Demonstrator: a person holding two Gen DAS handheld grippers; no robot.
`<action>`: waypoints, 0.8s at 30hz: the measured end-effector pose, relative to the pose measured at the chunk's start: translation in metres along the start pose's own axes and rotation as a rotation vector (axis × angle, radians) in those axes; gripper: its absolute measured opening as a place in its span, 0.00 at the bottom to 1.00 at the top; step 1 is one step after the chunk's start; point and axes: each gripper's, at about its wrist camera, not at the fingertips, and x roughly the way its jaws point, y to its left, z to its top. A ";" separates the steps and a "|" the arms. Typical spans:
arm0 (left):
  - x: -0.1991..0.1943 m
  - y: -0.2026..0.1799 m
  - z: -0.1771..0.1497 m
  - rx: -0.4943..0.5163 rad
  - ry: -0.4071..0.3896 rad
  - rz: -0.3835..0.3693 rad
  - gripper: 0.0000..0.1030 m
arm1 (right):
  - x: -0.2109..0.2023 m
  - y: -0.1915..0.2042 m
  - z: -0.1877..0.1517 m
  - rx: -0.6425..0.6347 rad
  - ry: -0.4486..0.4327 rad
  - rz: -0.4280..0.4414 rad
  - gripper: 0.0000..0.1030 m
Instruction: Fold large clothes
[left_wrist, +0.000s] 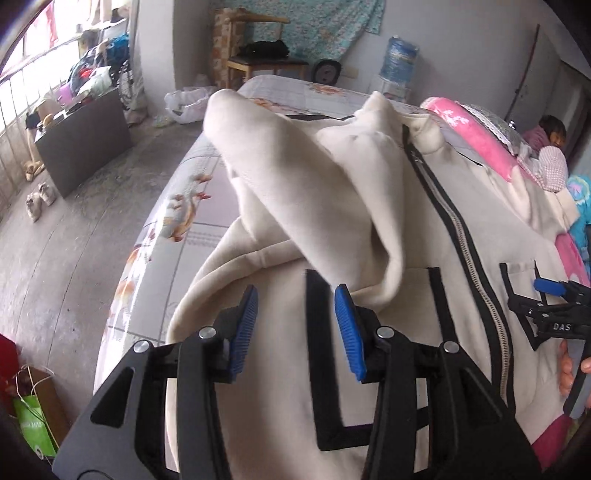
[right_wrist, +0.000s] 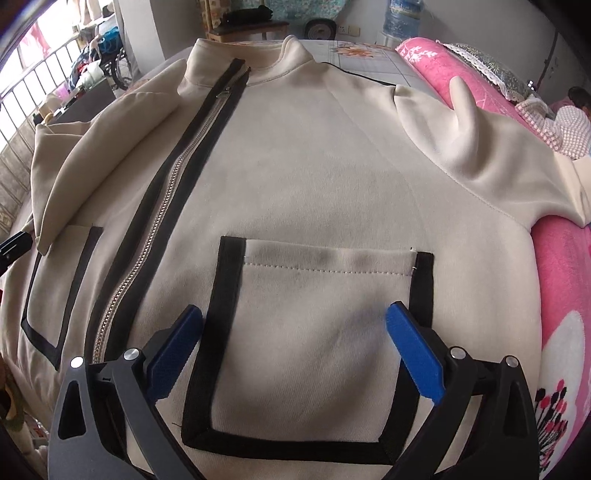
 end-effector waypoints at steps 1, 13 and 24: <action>0.002 0.004 -0.001 -0.014 0.000 0.013 0.40 | -0.001 -0.001 0.004 0.004 0.032 -0.002 0.94; 0.011 0.010 -0.010 -0.045 -0.042 0.059 0.39 | -0.054 0.135 0.160 -0.268 -0.222 0.178 0.87; 0.009 0.009 -0.010 -0.045 -0.055 0.066 0.39 | 0.075 0.229 0.220 -0.486 0.086 0.072 0.11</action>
